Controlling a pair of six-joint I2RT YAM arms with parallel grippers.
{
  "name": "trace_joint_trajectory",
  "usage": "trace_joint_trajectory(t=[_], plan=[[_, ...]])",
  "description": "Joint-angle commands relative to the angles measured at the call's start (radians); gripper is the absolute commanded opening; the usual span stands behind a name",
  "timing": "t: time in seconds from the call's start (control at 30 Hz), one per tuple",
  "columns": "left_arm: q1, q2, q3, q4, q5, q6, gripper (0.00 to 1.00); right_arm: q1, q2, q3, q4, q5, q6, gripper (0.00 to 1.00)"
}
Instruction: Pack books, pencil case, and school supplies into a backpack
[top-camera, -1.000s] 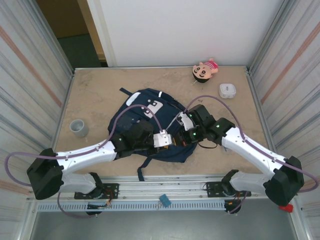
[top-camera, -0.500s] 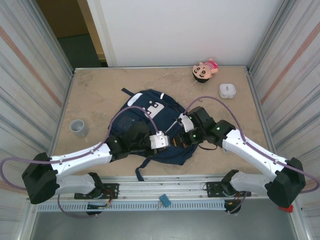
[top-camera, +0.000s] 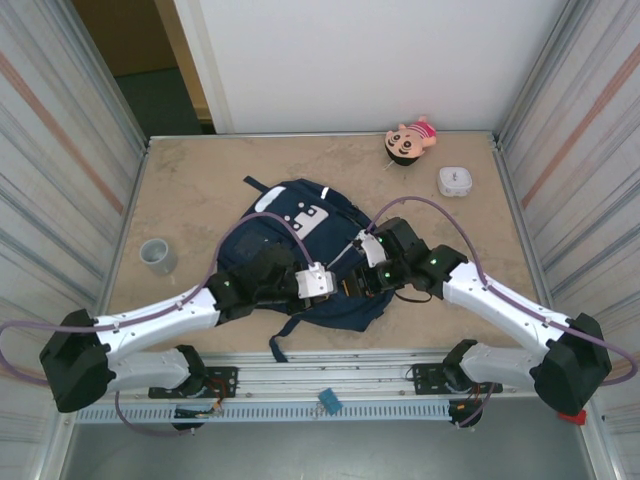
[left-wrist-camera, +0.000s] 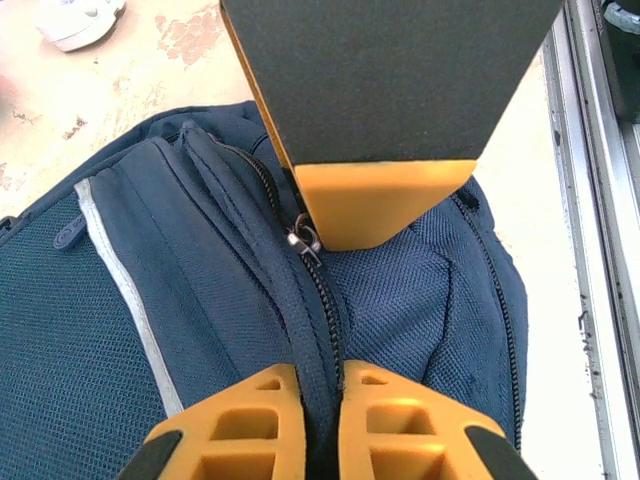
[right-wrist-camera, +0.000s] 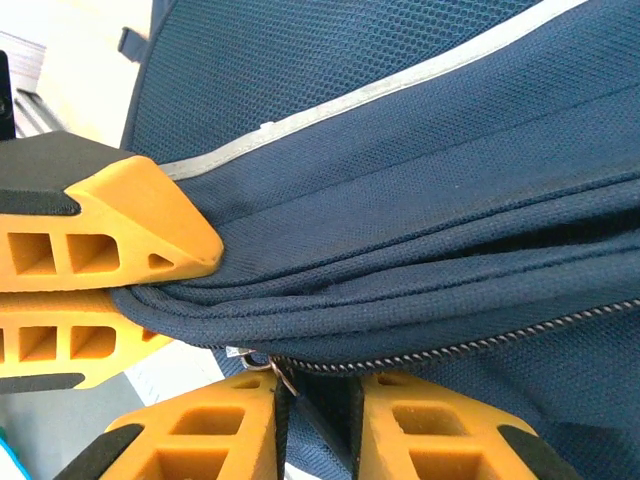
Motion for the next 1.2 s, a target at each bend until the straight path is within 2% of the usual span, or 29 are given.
trace_joint_trajectory(t=[0.0, 0.1, 0.23, 0.33, 0.57, 0.67, 0.8, 0.83, 0.97, 1.03, 1.1, 1.17], plan=[[0.001, -0.066, 0.003, 0.06, 0.08, 0.001, 0.0, 0.0, 0.003, -0.025, 0.037, -0.005, -0.014, 0.24], [0.006, -0.076, -0.002, 0.065, 0.085, 0.001, 0.0, 0.001, 0.0, -0.031, 0.058, -0.03, -0.018, 0.23], [0.014, -0.081, -0.007, 0.053, 0.071, 0.002, 0.0, -0.009, -0.014, -0.031, 0.058, -0.033, -0.023, 0.06], [0.024, -0.091, -0.021, 0.038, 0.058, 0.004, 0.0, -0.054, -0.033, -0.03, 0.011, 0.001, -0.022, 0.01], [0.034, -0.112, -0.048, -0.032, 0.037, 0.022, 0.0, -0.208, -0.071, -0.018, -0.105, 0.013, -0.086, 0.0], [0.033, -0.114, -0.051, -0.073, 0.038, 0.027, 0.01, -0.219, -0.047, 0.015, -0.152, 0.01, -0.134, 0.0], [0.033, -0.136, -0.064, -0.088, 0.055, 0.018, 0.04, -0.214, -0.026, 0.019, -0.121, -0.081, -0.141, 0.0], [0.034, -0.142, -0.065, -0.09, 0.052, 0.01, 0.07, -0.205, -0.031, 0.018, -0.109, -0.101, -0.138, 0.0], [0.025, -0.159, -0.033, -0.098, 0.017, -0.078, 0.34, -0.148, -0.066, 0.018, -0.069, -0.128, -0.123, 0.0], [-0.011, -0.139, 0.013, -0.112, -0.019, -0.137, 0.48, -0.129, -0.082, 0.022, -0.076, -0.116, -0.117, 0.0], [-0.073, -0.1, 0.062, -0.126, -0.109, -0.16, 0.55, -0.121, -0.101, 0.021, -0.09, -0.107, -0.116, 0.0], [-0.118, -0.058, 0.095, -0.118, -0.152, -0.16, 0.59, -0.121, -0.11, 0.017, -0.09, -0.107, -0.118, 0.0]])
